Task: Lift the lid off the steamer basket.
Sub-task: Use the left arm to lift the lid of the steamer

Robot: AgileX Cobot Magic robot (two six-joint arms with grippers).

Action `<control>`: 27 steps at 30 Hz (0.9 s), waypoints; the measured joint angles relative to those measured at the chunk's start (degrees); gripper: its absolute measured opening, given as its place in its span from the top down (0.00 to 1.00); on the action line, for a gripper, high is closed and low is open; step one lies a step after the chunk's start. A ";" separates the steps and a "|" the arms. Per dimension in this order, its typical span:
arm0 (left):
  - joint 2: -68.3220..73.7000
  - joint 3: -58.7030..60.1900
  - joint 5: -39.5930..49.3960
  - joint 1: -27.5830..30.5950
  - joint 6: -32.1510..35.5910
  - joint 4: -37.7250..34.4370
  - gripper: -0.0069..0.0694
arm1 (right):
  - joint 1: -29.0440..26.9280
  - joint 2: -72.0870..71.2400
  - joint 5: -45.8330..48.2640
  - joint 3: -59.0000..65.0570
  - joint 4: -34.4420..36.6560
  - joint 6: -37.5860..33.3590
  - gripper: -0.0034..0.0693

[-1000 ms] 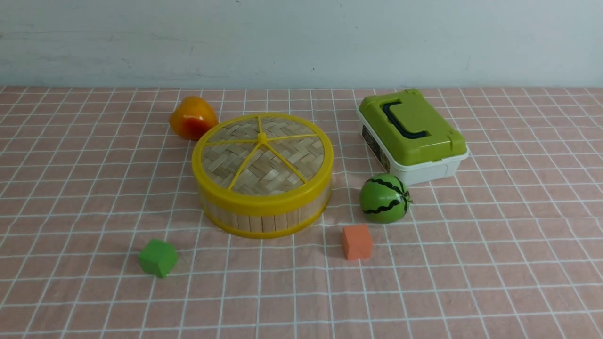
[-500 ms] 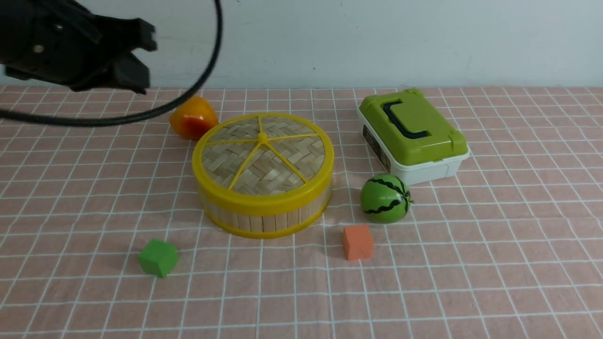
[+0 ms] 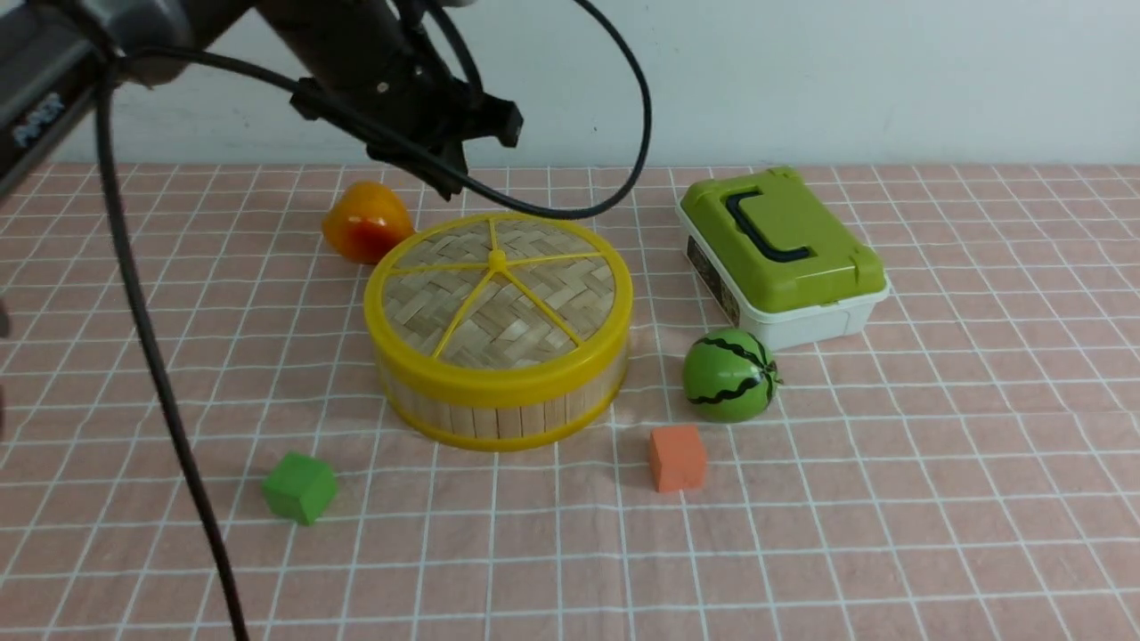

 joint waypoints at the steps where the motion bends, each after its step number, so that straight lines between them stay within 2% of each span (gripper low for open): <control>1: 1.30 -1.59 0.00 -0.60 -0.22 0.93 0.87 | 0.00 0.00 0.00 0.00 0.00 0.00 0.62; 4: 3.59 -3.19 -0.46 -1.32 -0.66 1.75 0.75 | 0.00 0.00 0.00 0.00 0.00 0.00 0.62; 6: 5.98 -3.39 -2.21 -1.47 -0.74 2.12 0.59 | 0.00 0.00 0.00 0.00 0.00 0.00 0.62; 8: 7.06 -3.39 -3.16 -1.47 -0.74 2.12 0.51 | 0.00 0.00 0.00 0.00 0.00 0.00 0.62; 9: 8.46 -3.39 -3.61 -1.47 -0.74 2.43 0.43 | 0.00 0.00 0.00 0.00 0.00 0.00 0.62; 12: 10.32 -3.39 -3.61 -1.47 -0.86 3.02 0.35 | 0.00 0.00 0.00 0.00 0.00 0.00 0.62; 16: 11.34 -3.39 -3.65 -1.47 -1.05 3.07 0.33 | 0.00 0.00 0.00 0.00 0.00 0.00 0.62; 22: 12.85 -3.39 -4.18 -1.47 -1.24 3.02 0.38 | 0.00 0.00 0.00 0.00 0.00 0.00 0.62; 26: 13.49 -3.46 -4.64 -1.47 -1.36 3.01 0.46 | 0.00 0.00 0.00 0.00 0.00 0.00 0.62; 27: 13.49 -3.58 -4.75 -1.47 -1.31 3.01 0.53 | 0.00 0.00 0.00 0.00 0.00 0.00 0.62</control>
